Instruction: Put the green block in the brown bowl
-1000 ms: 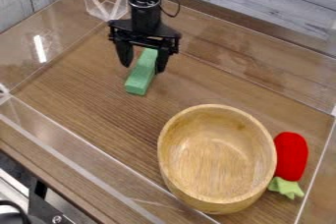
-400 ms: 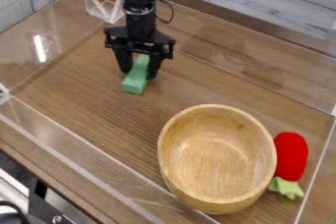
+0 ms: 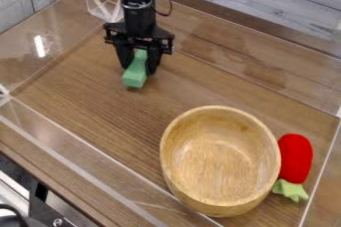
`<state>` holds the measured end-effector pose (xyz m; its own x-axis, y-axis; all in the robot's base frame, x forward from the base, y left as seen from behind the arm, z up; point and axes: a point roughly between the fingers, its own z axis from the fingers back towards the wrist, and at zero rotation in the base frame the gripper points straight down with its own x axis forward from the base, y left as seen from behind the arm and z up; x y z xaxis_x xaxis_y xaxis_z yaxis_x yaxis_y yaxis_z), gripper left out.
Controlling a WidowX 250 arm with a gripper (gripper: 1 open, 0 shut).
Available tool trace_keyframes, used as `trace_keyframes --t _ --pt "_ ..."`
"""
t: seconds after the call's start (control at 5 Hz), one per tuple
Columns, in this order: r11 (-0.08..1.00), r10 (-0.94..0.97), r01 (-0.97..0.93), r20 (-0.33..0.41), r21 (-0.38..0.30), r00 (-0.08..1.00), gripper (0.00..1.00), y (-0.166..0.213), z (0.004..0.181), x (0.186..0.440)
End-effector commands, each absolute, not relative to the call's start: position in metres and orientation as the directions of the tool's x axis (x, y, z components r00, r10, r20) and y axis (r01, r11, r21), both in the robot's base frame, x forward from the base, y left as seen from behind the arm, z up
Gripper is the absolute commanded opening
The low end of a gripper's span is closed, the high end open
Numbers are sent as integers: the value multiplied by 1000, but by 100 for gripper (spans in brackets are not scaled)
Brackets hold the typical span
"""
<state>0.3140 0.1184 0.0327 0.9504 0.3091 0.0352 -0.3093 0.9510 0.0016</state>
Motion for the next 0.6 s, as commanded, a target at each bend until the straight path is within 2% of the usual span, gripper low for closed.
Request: trace_keyframes --t 0.0,0.4 --pt "941 338 -338 97 -17 936 0 123 64 319" --pt "921 390 -386 92 -56 916 0 115 84 312"
